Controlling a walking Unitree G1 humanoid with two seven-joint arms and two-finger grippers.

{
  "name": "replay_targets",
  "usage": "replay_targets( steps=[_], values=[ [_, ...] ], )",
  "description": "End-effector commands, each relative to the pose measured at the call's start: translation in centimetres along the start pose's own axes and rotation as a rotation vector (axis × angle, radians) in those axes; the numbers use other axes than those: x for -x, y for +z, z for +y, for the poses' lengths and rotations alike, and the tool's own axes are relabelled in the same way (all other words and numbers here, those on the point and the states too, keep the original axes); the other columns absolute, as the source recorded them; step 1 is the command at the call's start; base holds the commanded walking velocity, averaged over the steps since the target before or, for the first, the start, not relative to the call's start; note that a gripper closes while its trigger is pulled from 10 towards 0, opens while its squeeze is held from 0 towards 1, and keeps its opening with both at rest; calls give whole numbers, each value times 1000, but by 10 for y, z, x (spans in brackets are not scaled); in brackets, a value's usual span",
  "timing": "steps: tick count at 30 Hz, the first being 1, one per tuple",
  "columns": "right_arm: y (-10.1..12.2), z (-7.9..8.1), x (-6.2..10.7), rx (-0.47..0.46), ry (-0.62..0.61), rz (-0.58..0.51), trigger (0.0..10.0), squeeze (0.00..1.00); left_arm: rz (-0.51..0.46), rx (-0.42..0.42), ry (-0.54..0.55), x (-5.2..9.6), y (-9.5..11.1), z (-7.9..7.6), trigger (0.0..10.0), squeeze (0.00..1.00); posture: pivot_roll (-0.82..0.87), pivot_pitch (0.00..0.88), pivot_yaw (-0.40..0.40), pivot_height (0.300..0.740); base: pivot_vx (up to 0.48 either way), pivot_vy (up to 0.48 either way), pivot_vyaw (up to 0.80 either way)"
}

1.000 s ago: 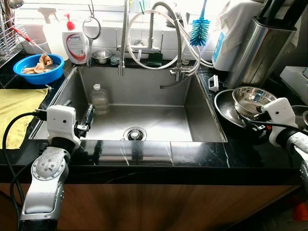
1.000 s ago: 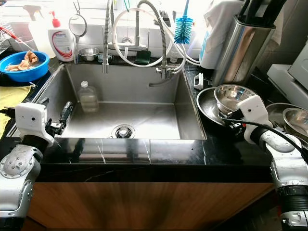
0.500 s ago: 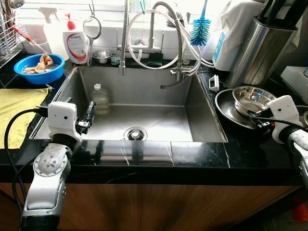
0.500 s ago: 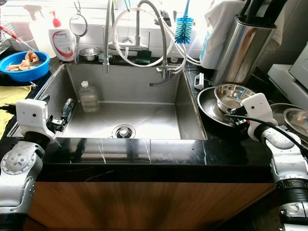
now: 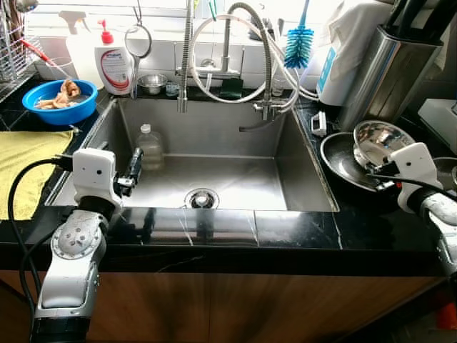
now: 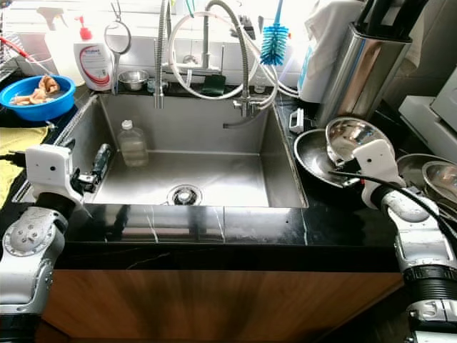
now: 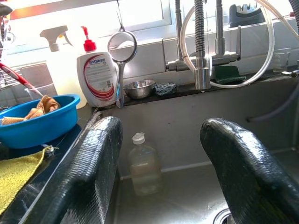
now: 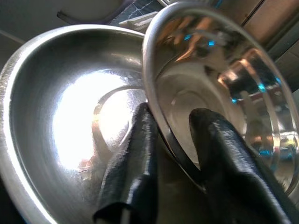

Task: Kitchen organization

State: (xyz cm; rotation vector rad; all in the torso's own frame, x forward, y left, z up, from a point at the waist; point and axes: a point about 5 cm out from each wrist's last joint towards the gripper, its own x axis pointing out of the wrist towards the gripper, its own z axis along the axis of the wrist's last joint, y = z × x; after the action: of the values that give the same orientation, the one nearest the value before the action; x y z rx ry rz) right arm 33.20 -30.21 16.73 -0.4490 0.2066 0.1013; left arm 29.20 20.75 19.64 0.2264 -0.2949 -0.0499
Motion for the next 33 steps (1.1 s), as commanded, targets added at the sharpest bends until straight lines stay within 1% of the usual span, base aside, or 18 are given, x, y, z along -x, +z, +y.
replay_targets(
  steps=[1,9,15,17,20,21,23,24,25,27,29,30,31,32,33],
  values=[
    [3,-2,-1,-9,-14,-10,0,0,1,-3,2,-4,1,-2,10000,0,103,0,-53,740,0,0,0],
    [6,3,-3,-17,-10,-30,0,0,4,1,9,-5,1,-4,10000,0,105,0,-52,740,0,0,0],
    [16,2,-2,-7,-22,-72,0,0,4,27,33,-7,1,-2,10000,0,104,0,-53,740,0,0,0],
    [26,1,-1,4,-25,-103,0,0,3,36,34,-7,2,-3,10000,0,102,0,-54,740,0,0,0],
    [35,0,-2,16,-27,-130,0,0,3,51,44,-8,2,-3,10000,0,102,0,-55,740,0,0,0],
    [43,1,-2,22,-27,-160,0,0,4,62,52,-8,2,-3,10000,0,104,0,-56,740,0,0,0],
    [47,1,-2,26,-27,-171,0,0,4,63,54,-8,2,-2,10000,0,104,0,-56,740,0,0,0],
    [58,3,-2,26,-22,-217,0,0,4,69,62,-8,2,-2,10000,0,105,0,-57,740,0,0,0],
    [63,4,-2,19,-17,-238,0,0,4,73,66,-8,2,-1,10000,0,105,0,-57,740,0,0,0],
    [78,9,-4,-21,10,-298,0,0,2,76,73,-9,2,0,10000,0,104,0,-57,740,0,0,0],
    [84,13,-5,-49,35,-326,0,0,0,77,74,-9,2,0,10000,0,102,0,-57,740,0,0,0],
    [93,23,-7,-88,104,-363,0,0,0,79,76,-10,2,0,10000,0,101,0,-56,740,0,0,0],
    [93,23,-7,-88,104,-363,0,0,0,79,76,-10,2,0,10000,0,101,0,-56,740,0,0,0],
    [100,33,-8,-104,165,-393,0,0,-1,81,79,-10,2,-1,10000,0,99,0,-57,740,0,0,0],
    [102,41,-9,-109,210,-398,0,0,-1,83,80,-10,2,-1,10000,0,100,0,-58,740,0,0,0]
  ],
)
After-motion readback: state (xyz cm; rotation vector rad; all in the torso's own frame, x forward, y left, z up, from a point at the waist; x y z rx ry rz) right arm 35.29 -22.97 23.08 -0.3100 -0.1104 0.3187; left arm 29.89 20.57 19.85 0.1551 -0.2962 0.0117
